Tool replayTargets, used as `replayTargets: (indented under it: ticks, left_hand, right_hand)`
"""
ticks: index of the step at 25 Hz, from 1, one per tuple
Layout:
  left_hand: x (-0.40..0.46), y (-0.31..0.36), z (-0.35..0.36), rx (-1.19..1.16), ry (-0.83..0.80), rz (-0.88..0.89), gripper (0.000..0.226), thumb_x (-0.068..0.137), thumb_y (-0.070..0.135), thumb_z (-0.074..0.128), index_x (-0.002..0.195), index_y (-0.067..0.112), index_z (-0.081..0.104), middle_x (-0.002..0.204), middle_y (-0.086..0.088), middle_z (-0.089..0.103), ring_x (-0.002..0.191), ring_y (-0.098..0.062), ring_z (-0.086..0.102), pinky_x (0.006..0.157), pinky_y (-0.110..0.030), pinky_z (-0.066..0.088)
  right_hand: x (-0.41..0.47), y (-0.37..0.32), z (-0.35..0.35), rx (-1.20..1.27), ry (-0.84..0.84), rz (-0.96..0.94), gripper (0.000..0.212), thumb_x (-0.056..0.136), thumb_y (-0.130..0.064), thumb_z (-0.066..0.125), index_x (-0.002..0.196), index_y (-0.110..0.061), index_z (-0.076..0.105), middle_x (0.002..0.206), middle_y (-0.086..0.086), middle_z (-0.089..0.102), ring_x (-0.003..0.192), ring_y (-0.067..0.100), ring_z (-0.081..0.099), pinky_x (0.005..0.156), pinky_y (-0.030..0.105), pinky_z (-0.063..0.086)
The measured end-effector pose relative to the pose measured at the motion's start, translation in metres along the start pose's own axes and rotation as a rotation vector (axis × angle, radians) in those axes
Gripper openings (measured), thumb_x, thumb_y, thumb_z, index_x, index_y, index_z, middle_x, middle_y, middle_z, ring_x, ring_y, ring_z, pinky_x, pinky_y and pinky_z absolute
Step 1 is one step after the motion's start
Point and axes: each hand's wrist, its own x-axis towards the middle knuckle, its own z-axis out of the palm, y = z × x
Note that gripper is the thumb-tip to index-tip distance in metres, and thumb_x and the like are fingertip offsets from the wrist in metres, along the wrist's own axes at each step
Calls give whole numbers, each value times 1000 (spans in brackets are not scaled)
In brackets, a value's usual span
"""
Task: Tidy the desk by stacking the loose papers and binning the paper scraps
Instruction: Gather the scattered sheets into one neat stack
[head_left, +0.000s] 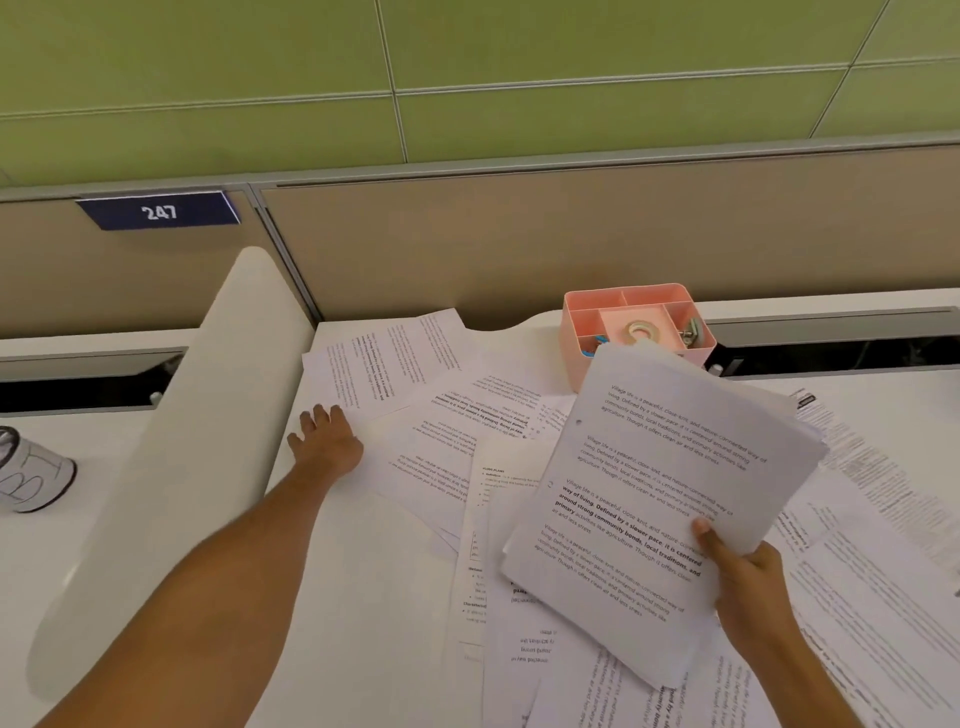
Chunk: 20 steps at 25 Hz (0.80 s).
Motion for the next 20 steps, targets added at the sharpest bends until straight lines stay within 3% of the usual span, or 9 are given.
replayTargets:
  ticks: [3, 5, 7, 10, 12, 16, 20]
  left_hand:
    - [3, 1, 1, -11, 115, 23, 42, 96, 23, 42, 136, 9, 38, 139, -14, 44, 131, -33, 39, 108, -51, 30]
    - [-2, 3, 3, 95, 258, 106, 32, 97, 22, 44, 126, 10, 49, 121, -11, 58, 113, -30, 54, 98, -44, 38]
    - [-7, 2, 6, 222, 341, 176, 24, 97, 20, 44, 115, 13, 57, 107, -6, 64, 100, -25, 60, 93, -39, 40]
    - [-16, 5, 4, 331, 396, 210, 20, 96, 19, 45, 102, 18, 64, 96, 0, 69, 92, -21, 62, 97, -38, 38]
    - [-25, 14, -5, 335, 420, 302, 22, 97, 22, 45, 99, 17, 67, 94, -1, 72, 90, -22, 63, 94, -36, 39]
    - [-65, 48, -18, 305, 359, 561, 28, 97, 30, 47, 101, 14, 70, 95, -4, 72, 90, -23, 63, 87, -34, 40]
    - [-116, 81, -9, 244, 101, 625, 28, 96, 38, 48, 102, 18, 67, 97, -2, 70, 89, -21, 63, 72, -29, 40]
  right_hand:
    - [1, 0, 3, 26, 7, -10, 36, 71, -29, 71, 103, -14, 65, 90, -4, 77, 83, 19, 73, 60, 29, 60]
    - [4, 1, 3, 20, 10, -7, 26, 78, -24, 68, 102, -15, 64, 88, -5, 77, 81, 17, 73, 59, 29, 60]
    - [6, 0, 5, 16, 20, -2, 17, 90, -13, 60, 106, -9, 63, 85, -6, 77, 77, 15, 74, 57, 28, 60]
    - [8, -2, 7, 13, 34, 1, 27, 85, -15, 62, 110, -5, 61, 85, -3, 77, 74, 15, 74, 55, 26, 59]
    - [9, -4, 6, 29, 50, 8, 23, 87, -12, 61, 109, -6, 61, 90, 2, 75, 75, 17, 73, 54, 26, 59]
    - [10, -1, -1, 55, 53, 24, 13, 92, -7, 57, 102, -12, 64, 88, -1, 76, 79, 17, 73, 56, 29, 59]
    - [9, 1, -5, 56, 63, 35, 13, 92, -8, 59, 102, -14, 64, 89, -2, 77, 80, 19, 74, 60, 32, 61]
